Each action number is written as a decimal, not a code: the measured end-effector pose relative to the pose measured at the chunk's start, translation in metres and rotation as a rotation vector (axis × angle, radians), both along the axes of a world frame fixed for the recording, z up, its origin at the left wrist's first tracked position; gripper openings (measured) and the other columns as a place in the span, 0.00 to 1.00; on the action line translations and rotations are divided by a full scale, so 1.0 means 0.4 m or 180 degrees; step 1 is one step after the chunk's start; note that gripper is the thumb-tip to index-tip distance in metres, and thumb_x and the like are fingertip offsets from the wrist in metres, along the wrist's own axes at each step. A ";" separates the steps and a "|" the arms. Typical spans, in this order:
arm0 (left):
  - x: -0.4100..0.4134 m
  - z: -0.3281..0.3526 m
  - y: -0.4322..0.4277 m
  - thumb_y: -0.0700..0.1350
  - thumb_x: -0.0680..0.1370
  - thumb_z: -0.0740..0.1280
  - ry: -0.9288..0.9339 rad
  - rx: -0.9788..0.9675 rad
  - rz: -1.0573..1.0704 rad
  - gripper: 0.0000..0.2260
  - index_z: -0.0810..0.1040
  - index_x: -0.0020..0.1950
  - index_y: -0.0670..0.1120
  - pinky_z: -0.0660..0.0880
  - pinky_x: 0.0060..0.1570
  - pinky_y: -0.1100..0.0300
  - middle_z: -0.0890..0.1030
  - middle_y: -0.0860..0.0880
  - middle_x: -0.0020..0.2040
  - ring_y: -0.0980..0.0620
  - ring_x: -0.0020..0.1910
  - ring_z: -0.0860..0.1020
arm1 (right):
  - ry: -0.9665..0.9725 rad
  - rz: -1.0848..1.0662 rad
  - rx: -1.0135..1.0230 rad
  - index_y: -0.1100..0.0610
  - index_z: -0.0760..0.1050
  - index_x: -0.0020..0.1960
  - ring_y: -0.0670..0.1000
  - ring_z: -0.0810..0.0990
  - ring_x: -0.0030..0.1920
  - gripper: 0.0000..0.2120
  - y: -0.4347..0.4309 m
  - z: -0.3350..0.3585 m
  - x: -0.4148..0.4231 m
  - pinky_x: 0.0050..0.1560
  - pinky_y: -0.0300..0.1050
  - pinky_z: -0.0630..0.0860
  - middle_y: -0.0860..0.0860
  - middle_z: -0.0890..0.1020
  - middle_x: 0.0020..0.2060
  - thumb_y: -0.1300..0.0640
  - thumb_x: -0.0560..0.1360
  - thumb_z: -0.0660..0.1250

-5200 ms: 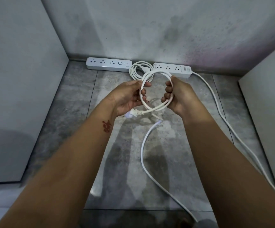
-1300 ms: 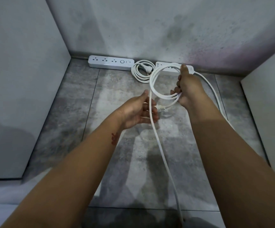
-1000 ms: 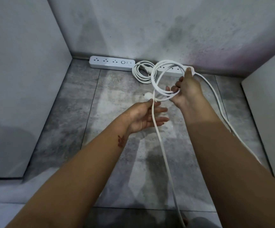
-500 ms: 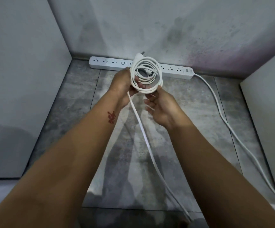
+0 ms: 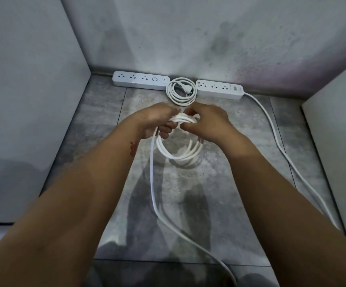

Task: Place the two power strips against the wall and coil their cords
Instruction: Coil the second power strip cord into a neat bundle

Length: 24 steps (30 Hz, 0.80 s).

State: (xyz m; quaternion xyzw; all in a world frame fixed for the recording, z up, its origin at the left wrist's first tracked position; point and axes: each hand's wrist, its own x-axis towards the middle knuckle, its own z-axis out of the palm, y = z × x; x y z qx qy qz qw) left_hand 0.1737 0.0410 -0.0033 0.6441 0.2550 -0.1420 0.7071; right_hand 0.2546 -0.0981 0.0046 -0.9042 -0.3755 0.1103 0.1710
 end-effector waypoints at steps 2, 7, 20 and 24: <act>0.000 0.005 -0.004 0.44 0.84 0.52 -0.0027 -0.0044 -0.0046 0.15 0.67 0.39 0.44 0.55 0.22 0.64 0.61 0.50 0.25 0.56 0.21 0.56 | 0.0452 0.0098 0.0173 0.49 0.76 0.46 0.50 0.79 0.44 0.07 -0.010 -0.005 0.000 0.41 0.43 0.72 0.45 0.79 0.41 0.49 0.71 0.71; -0.002 0.017 -0.009 0.45 0.84 0.53 -0.0342 -0.0189 -0.0083 0.14 0.70 0.42 0.42 0.62 0.23 0.63 0.68 0.47 0.26 0.55 0.21 0.61 | 0.0335 0.0354 0.0034 0.53 0.73 0.41 0.52 0.75 0.41 0.07 -0.008 -0.010 0.004 0.39 0.45 0.65 0.50 0.75 0.38 0.54 0.76 0.65; -0.022 -0.034 -0.052 0.56 0.82 0.58 -0.0326 -0.1170 0.1185 0.18 0.74 0.49 0.40 0.81 0.36 0.54 0.72 0.49 0.29 0.49 0.28 0.77 | 0.1928 -0.1780 0.1307 0.58 0.72 0.49 0.54 0.73 0.33 0.08 -0.018 -0.054 -0.013 0.31 0.44 0.72 0.55 0.75 0.38 0.56 0.80 0.56; -0.015 -0.043 -0.042 0.56 0.82 0.59 -0.0209 -0.0990 0.1317 0.17 0.73 0.44 0.43 0.71 0.32 0.60 0.64 0.53 0.25 0.55 0.22 0.63 | 0.1999 -0.1650 0.0993 0.55 0.72 0.47 0.53 0.76 0.34 0.16 -0.034 -0.049 -0.012 0.33 0.45 0.73 0.54 0.77 0.38 0.41 0.77 0.62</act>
